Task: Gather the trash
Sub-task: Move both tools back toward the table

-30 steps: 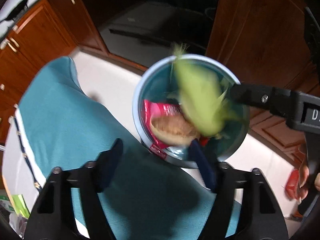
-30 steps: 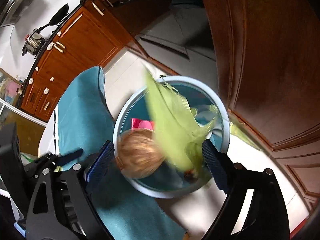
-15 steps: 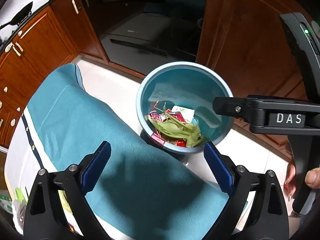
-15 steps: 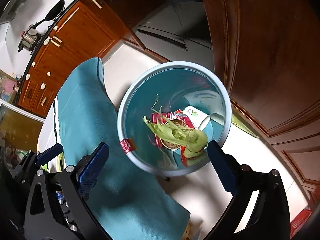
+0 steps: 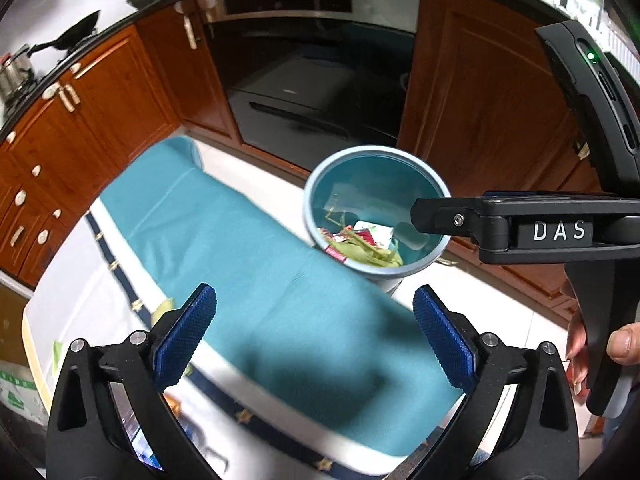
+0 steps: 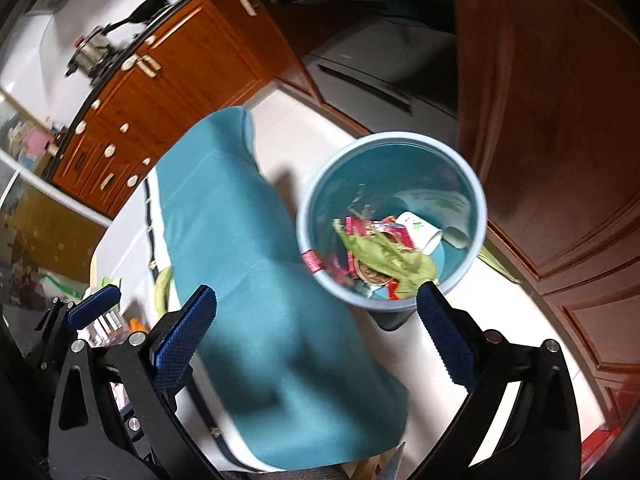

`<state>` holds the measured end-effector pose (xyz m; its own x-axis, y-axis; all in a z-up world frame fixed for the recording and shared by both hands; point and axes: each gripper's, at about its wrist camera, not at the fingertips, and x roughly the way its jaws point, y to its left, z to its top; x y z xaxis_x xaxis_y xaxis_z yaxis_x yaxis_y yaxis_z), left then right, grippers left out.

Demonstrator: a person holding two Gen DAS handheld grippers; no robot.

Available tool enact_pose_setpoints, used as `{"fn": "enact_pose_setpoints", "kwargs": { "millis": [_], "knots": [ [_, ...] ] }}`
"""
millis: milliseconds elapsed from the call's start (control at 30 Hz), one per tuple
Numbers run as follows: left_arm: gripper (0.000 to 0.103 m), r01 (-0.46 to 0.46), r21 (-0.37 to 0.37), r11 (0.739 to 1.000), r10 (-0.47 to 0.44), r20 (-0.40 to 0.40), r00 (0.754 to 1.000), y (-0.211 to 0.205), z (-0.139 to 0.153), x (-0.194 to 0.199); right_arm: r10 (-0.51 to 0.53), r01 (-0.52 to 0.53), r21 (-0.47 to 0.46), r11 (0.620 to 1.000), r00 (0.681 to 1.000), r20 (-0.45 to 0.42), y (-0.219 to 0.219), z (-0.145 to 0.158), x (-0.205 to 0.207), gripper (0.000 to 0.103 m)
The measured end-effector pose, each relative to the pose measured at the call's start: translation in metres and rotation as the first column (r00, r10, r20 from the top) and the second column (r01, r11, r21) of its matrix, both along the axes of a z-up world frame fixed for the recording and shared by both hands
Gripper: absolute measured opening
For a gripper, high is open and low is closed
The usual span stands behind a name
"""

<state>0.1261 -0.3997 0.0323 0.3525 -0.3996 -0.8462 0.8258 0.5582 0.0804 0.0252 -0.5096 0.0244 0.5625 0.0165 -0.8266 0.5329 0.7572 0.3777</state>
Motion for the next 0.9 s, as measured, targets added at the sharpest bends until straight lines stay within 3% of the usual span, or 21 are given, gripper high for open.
{"fn": "enact_pose_setpoints", "kwargs": {
  "millis": [300, 500, 900],
  "knots": [
    [0.099, -0.109, -0.049, 0.993, 0.108, -0.01, 0.994, 0.08, 0.01, 0.016, 0.153, -0.153, -0.036, 0.988, 0.988, 0.005, 0.081, 0.025, 0.033, 0.096],
    [0.099, -0.187, -0.077, 0.979, 0.187, -0.006, 0.982, 0.151, 0.016, 0.028, 0.275, -0.275, -0.043, 0.961, 0.961, -0.005, 0.142, 0.036, 0.069, 0.096],
    [0.099, -0.401, -0.13, 0.907, 0.393, -0.081, 0.916, 0.294, 0.006, 0.069, 0.496, -0.498, -0.042, 0.866, 0.867, -0.041, 0.257, 0.039, 0.15, 0.096]
  ]
}}
